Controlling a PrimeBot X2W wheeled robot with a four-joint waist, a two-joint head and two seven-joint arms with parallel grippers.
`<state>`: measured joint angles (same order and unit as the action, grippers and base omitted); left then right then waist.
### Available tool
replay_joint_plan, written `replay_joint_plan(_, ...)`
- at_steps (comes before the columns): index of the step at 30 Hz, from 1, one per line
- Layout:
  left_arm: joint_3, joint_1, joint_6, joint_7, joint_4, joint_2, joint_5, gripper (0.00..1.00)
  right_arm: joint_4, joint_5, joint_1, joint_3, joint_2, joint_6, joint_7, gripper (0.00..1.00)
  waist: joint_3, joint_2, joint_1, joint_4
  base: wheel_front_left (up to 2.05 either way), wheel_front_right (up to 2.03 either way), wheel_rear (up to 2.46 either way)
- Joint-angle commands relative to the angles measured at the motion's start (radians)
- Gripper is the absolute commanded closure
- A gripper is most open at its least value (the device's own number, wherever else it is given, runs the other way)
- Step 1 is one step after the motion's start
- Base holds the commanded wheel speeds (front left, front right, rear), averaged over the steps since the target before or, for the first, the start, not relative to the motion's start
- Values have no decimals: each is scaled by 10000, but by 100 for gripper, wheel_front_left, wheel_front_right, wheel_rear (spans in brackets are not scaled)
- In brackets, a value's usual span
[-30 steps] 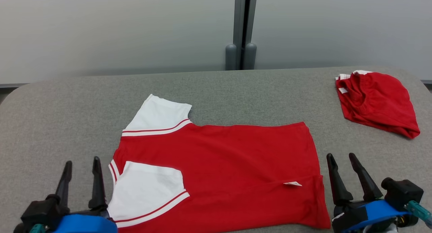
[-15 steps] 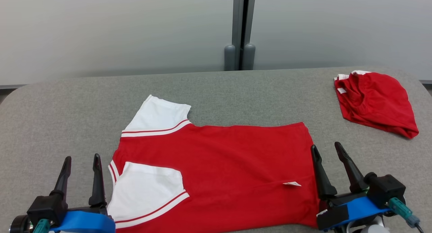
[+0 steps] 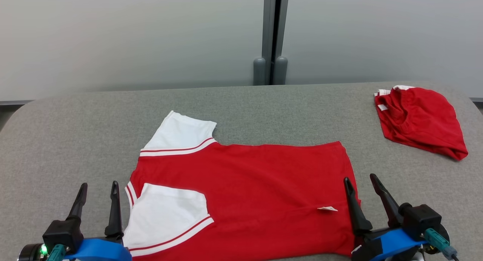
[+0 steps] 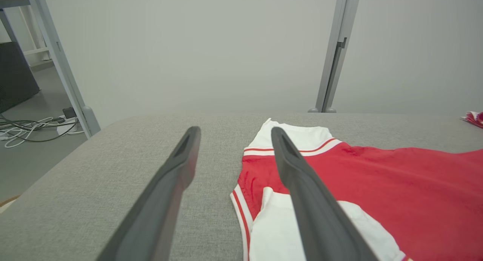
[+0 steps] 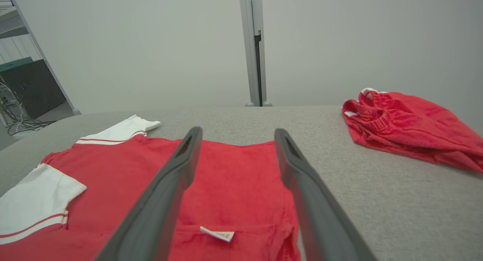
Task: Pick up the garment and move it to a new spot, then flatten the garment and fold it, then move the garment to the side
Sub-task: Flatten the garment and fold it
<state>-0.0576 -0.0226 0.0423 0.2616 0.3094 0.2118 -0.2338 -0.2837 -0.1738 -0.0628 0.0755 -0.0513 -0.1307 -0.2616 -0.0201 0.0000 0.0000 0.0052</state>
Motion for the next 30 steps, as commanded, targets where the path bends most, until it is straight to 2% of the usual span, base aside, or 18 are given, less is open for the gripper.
replay_joint_plan(1, 55, -122, 42, 46, 43, -47, 76, 0, -70, -36, 50, -16, 3, -2, -46, 0, 13, 0, 0, 11, 0, 0, 0)
replay_joint_plan(30, 674, -183, 390, 47, 298, -443, 704, 0, -245, -71, 78, 9, 8, -2, -45, 0, 131, 0, 0, 3, 0, 0, 0)
